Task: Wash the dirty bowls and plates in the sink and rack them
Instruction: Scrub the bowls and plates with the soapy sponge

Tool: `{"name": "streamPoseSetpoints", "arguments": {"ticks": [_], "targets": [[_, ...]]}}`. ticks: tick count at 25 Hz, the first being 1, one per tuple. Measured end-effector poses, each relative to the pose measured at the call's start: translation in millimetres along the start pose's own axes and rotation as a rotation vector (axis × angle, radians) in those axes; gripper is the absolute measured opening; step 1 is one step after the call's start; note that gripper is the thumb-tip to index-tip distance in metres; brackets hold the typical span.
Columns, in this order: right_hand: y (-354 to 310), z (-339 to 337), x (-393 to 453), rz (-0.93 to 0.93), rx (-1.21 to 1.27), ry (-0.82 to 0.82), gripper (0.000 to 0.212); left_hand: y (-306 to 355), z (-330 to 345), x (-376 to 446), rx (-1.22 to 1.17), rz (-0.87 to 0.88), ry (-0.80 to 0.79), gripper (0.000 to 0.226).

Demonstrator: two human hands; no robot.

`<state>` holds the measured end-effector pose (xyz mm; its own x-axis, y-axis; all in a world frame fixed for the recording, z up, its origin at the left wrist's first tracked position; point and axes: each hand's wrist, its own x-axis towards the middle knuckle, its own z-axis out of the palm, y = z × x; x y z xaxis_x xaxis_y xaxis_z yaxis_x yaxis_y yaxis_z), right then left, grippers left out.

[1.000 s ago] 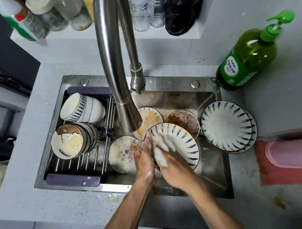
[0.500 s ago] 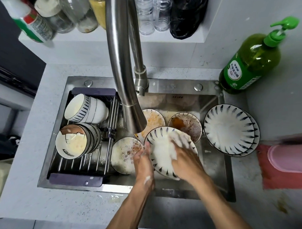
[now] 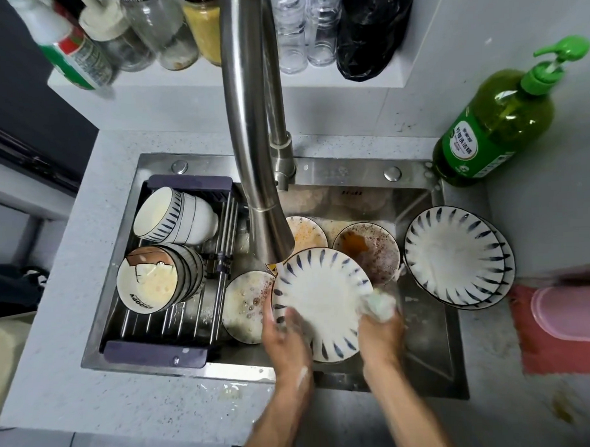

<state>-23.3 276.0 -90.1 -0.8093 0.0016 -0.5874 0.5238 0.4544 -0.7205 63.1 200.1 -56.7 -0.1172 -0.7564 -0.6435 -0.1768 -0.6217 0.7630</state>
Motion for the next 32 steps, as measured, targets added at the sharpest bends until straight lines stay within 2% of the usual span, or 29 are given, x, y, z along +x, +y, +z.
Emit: {"name": "streamPoseSetpoints", "arguments": {"ticks": [1, 2, 4, 5, 6, 7, 10, 11, 13, 15, 16, 17, 18, 19, 20, 21, 22, 24, 25, 28, 30, 31, 32], "targets": [[2.9, -5.5, -1.0, 0.084, 0.107, -0.008, 0.029, -8.7, -2.8, -0.2, 0.027, -0.007, 0.001, 0.052], [1.8, -10.6, 4.6, 0.128, 0.089, -0.051, 0.026, -15.4, -3.3, 5.3, 0.128, -0.033, -0.032, 0.050], [-7.1, -16.4, 26.5, 0.108, -0.146, -0.138, 0.019, -10.8, 4.8, 21.5, 0.485, -0.048, -0.117, 0.036], [-14.6, -18.4, 36.2, 0.071, -0.232, -0.160, 0.016, -9.9, 5.2, 29.9, 0.630, 0.003, -0.120, 0.034], [-22.8, -20.2, 42.7, 0.036, -0.296, -0.170, 0.010, -9.8, 2.5, 35.5, 0.746, 0.113, -0.152, 0.035], [-29.7, -22.5, 46.3, 0.006, -0.351, -0.176, 0.005, -12.3, -4.1, 39.4, 0.810, 0.246, -0.260, 0.042], [-53.6, -34.2, 45.8, 0.053, -0.373, -0.232, 0.012, -11.1, -29.5, 32.2, 1.019, 0.562, -0.732, 0.066], [-63.8, -39.4, 42.8, 0.093, -0.351, -0.275, 0.014, -12.1, -36.7, 36.0, 1.145, 0.752, -0.791, 0.071], [-80.4, -50.2, 36.5, 0.161, -0.287, -0.328, 0.017, -15.6, -34.8, 53.3, 1.327, 1.189, -0.769, 0.069], [-81.9, -59.2, 24.1, 0.178, -0.163, -0.331, 0.015, -12.9, -19.9, 65.2, 1.311, 1.359, -0.757, 0.081], [-79.6, -59.3, 18.7, 0.214, -0.005, -0.355, 0.011, -9.3, -10.6, 63.1, 1.212, 1.352, -0.773, 0.081], [-78.7, -56.1, 14.0, 0.251, 0.219, -0.405, 0.009, -2.4, -2.7, 53.0, 1.072, 1.300, -0.746, 0.070], [-77.7, -48.5, 11.8, 0.257, 0.412, -0.464, 0.020, 5.9, 5.3, 37.2, 0.896, 1.190, -0.659, 0.047], [-75.4, -35.4, 11.0, 0.215, 0.503, -0.474, 0.031, 12.6, 15.5, 20.1, 0.731, 1.012, -0.538, 0.027], [-72.9, -19.7, 7.6, 0.091, 0.441, -0.444, 0.040, 19.4, 27.5, 5.4, 0.574, 0.737, -0.438, 0.028], [-71.3, -4.4, 3.9, -0.119, 0.275, -0.369, 0.046, 21.6, 36.0, -3.6, 0.403, 0.443, -0.382, 0.025], [-69.1, 8.8, 0.4, -0.353, 0.087, -0.287, 0.049, 20.7, 39.2, -6.4, 0.212, 0.240, -0.341, 0.017], [-63.2, 19.2, 0.6, -0.799, -0.264, -0.162, 0.048, 21.4, 39.7, -1.8, -0.051, 0.044, -0.320, 0.032], [-61.1, 19.5, 8.5, -0.923, -0.371, -0.111, 0.047, 22.7, 39.3, -1.2, -0.110, -0.018, -0.339, 0.040], [-64.3, 14.8, 29.0, -0.939, -0.484, -0.095, 0.051, 25.6, 31.4, -6.5, -0.090, -0.142, -0.364, 0.045], [-55.9, 11.7, 34.2, -1.089, -0.565, -0.141, 0.045, 26.1, 27.1, -10.0, -0.112, -0.208, -0.387, 0.044], [-62.3, 10.6, 39.2, -1.075, -0.553, -0.204, 0.041, 23.9, 26.0, -9.5, -0.110, -0.218, -0.419, 0.047], [-68.3, 7.9, 41.0, -0.961, -0.501, -0.246, 0.038, 21.2, 24.0, -9.4, -0.083, -0.218, -0.447, 0.051]]}}
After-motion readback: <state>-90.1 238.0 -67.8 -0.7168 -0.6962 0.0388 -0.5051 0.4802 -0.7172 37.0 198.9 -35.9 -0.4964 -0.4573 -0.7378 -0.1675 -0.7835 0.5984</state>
